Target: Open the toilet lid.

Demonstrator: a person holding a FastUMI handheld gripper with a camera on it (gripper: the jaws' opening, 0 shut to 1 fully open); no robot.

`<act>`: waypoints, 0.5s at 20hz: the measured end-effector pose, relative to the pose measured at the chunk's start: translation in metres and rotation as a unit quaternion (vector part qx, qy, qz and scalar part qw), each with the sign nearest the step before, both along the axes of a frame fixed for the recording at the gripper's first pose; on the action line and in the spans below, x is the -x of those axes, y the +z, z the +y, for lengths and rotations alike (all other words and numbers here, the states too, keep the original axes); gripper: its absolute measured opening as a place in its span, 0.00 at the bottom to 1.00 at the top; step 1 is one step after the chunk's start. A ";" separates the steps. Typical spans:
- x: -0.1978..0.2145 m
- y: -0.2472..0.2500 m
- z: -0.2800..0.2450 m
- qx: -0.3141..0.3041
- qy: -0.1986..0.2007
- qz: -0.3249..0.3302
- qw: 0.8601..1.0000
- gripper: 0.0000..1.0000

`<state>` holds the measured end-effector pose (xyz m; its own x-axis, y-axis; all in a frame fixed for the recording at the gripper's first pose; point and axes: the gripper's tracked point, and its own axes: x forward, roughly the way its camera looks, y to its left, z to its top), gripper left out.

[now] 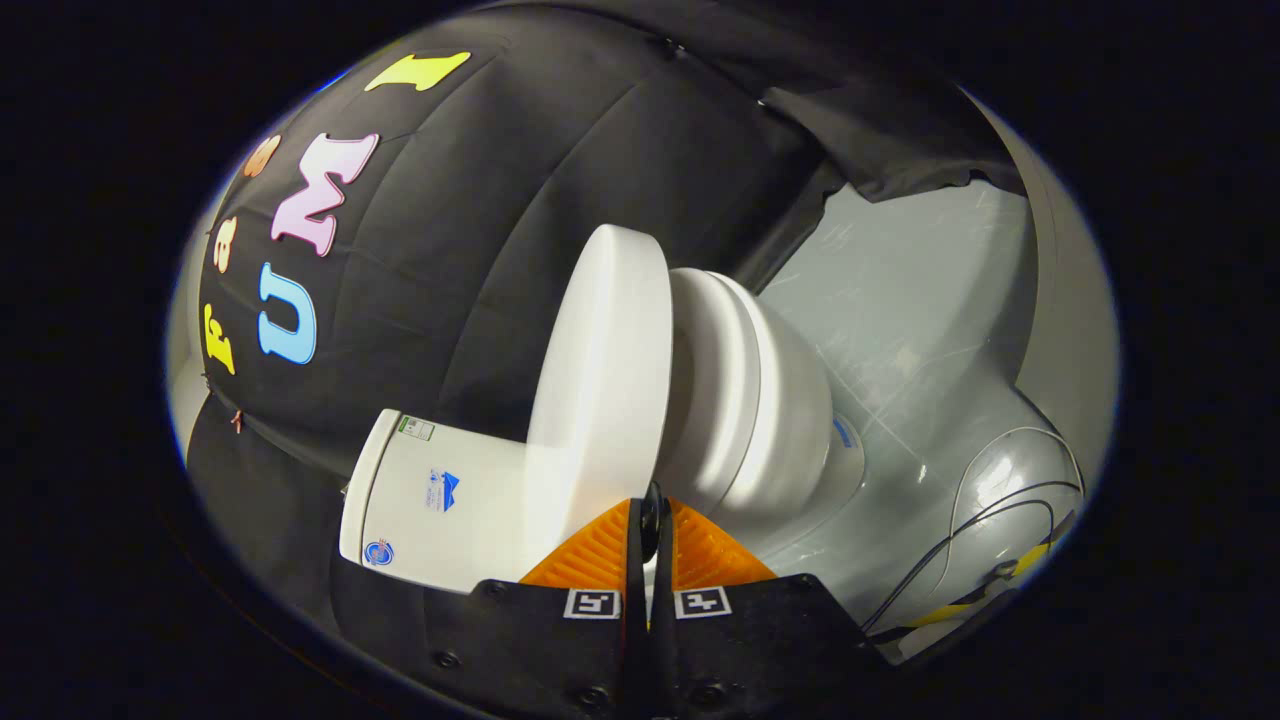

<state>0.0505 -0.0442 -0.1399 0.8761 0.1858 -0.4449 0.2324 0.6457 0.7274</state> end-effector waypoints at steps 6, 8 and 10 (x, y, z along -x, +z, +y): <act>0.004 0.043 0.020 0.061 0.005 -0.011 0.998 0.05; 0.004 0.064 0.032 0.076 0.008 -0.022 0.997 0.05; 0.003 0.084 0.047 0.088 0.011 -0.026 0.996 0.05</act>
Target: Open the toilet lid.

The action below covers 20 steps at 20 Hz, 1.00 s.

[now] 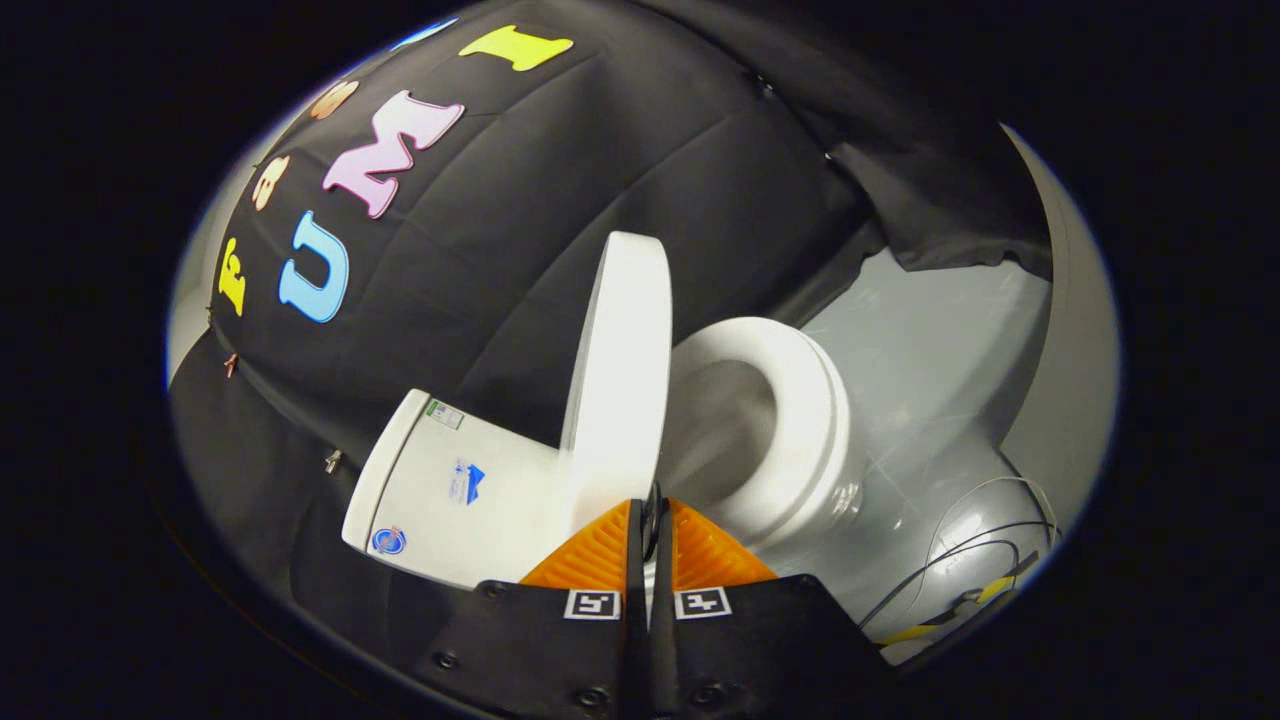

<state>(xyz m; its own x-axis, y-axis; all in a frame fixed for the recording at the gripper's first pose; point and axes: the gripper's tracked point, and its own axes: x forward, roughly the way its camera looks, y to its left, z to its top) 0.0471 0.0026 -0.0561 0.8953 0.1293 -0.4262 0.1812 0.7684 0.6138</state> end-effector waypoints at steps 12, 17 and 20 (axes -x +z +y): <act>0.000 0.065 0.071 0.133 -0.003 -0.010 0.991 0.05; -0.002 0.085 0.108 0.171 0.003 -0.017 0.985 0.05; -0.002 0.094 0.132 0.203 0.008 -0.014 0.979 0.06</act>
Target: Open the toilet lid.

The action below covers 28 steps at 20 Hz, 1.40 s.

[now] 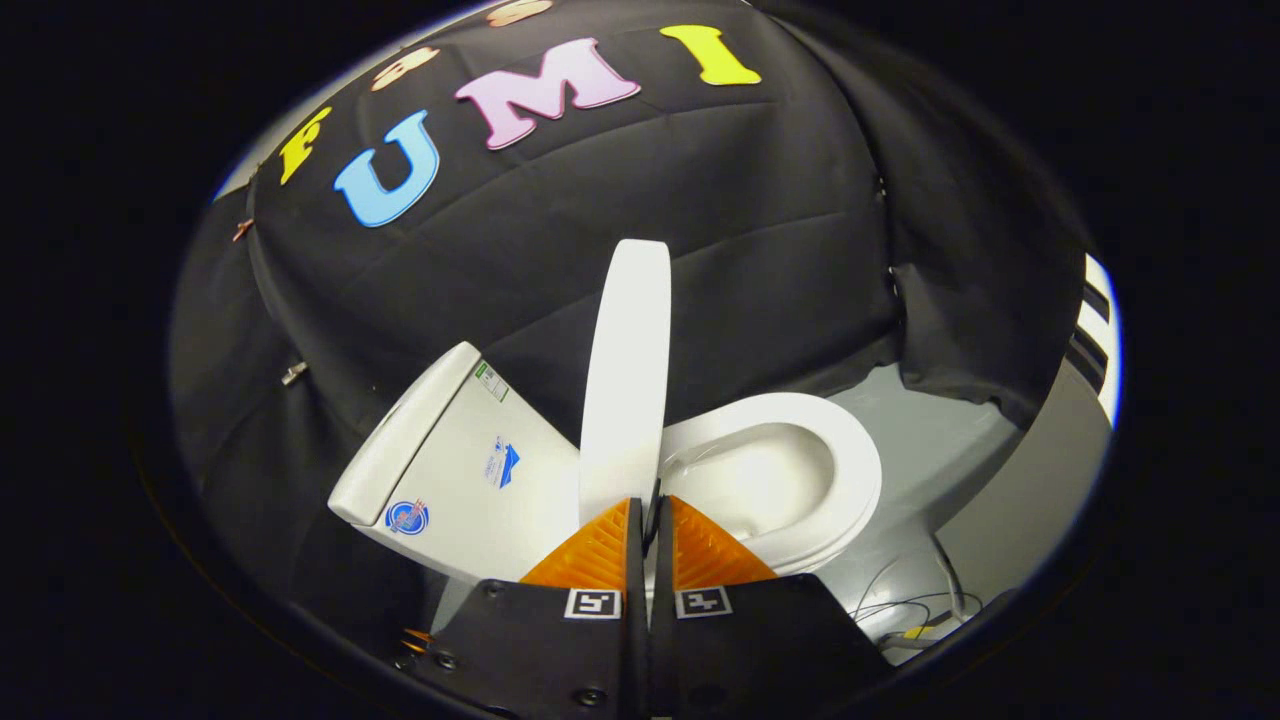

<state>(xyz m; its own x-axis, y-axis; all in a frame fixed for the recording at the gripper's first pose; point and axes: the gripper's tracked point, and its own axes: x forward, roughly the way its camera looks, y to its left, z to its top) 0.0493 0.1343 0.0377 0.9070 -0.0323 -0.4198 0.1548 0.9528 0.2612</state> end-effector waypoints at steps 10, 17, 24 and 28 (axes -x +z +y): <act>-0.006 0.020 0.082 0.083 -0.002 0.011 0.997 0.06; -0.012 0.023 0.131 0.128 -0.026 0.006 0.991 0.06; -0.012 0.020 0.167 0.156 -0.058 -0.014 0.986 0.07; -0.012 0.017 0.186 0.187 -0.068 -0.032 0.979 0.07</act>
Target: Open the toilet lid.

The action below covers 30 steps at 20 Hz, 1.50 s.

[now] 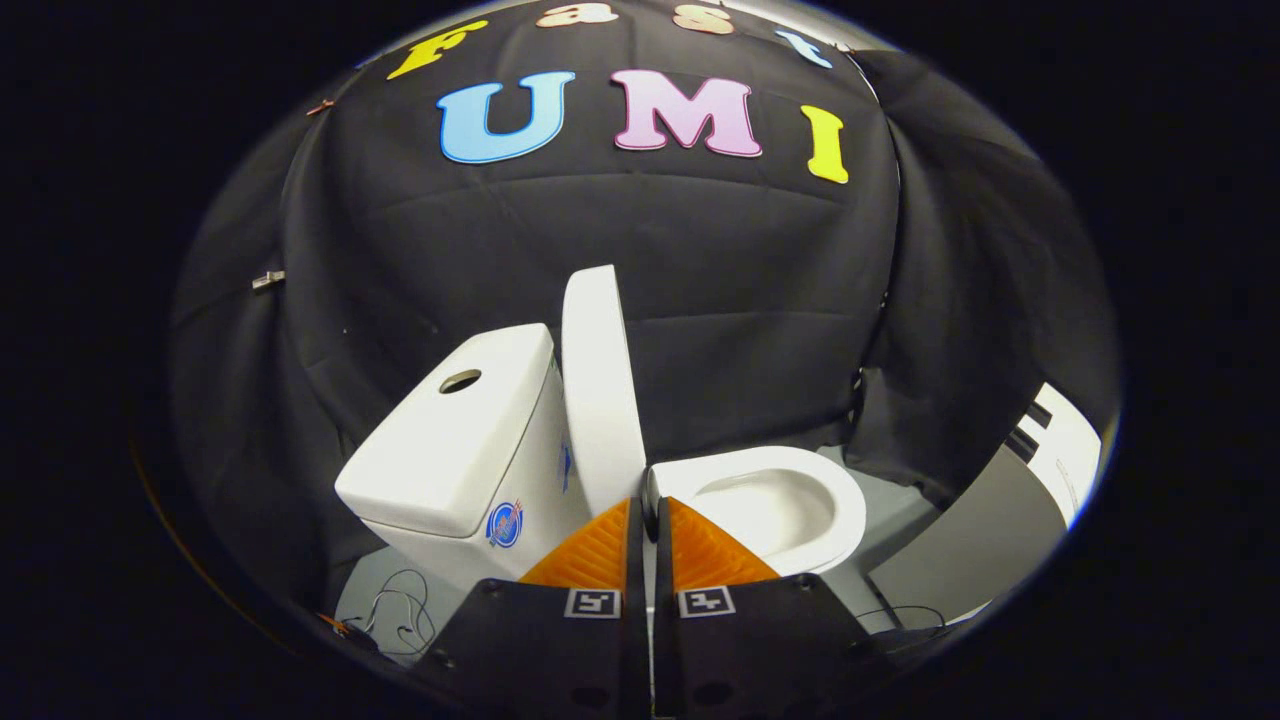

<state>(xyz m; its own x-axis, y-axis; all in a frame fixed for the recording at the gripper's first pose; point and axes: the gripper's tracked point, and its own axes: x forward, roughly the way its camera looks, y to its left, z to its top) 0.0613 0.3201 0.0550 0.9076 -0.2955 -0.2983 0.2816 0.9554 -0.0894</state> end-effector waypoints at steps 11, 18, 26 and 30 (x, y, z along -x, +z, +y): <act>-0.008 -0.010 0.049 0.052 0.009 -0.004 0.999 0.11; -0.011 -0.011 0.055 0.053 0.033 0.001 0.998 0.20; -0.008 -0.013 0.069 0.038 0.115 0.014 0.993 1.00; -0.002 -0.002 0.076 0.033 0.139 0.008 0.990 1.00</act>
<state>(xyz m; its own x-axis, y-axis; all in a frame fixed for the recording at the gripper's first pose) 0.0630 0.3961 0.0531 0.9516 -0.0548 -0.3023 0.0071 0.9876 -0.1567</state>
